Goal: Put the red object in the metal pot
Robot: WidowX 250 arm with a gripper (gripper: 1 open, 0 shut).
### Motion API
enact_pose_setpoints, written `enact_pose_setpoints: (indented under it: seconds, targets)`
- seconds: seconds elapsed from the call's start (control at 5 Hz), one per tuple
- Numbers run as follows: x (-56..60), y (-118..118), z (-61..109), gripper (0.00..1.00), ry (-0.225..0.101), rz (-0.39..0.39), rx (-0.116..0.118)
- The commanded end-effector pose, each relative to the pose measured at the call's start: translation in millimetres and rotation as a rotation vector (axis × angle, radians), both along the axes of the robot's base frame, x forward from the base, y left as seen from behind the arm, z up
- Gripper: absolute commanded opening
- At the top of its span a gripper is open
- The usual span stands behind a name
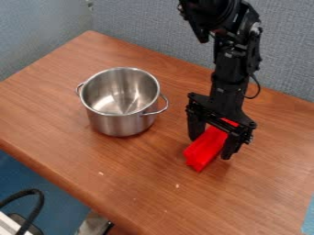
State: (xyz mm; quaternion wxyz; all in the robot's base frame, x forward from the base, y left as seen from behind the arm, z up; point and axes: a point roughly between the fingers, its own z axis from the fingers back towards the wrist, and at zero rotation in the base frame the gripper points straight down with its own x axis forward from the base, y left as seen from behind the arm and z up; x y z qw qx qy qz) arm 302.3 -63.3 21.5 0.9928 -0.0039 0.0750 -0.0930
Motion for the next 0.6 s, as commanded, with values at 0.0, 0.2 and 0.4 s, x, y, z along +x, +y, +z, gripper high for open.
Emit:
enact_pose_setpoints:
  seconds: [0.0, 0.2, 0.4]
  targets:
    - [8.3, 3.1, 23.1, 1.00, -0.070, 0.014, -0.016]
    - [8.9, 3.0, 24.8, 1.00, -0.073, 0.012, -0.016]
    - [9.2, 2.4, 25.9, 1.00, -0.072, 0.011, -0.015]
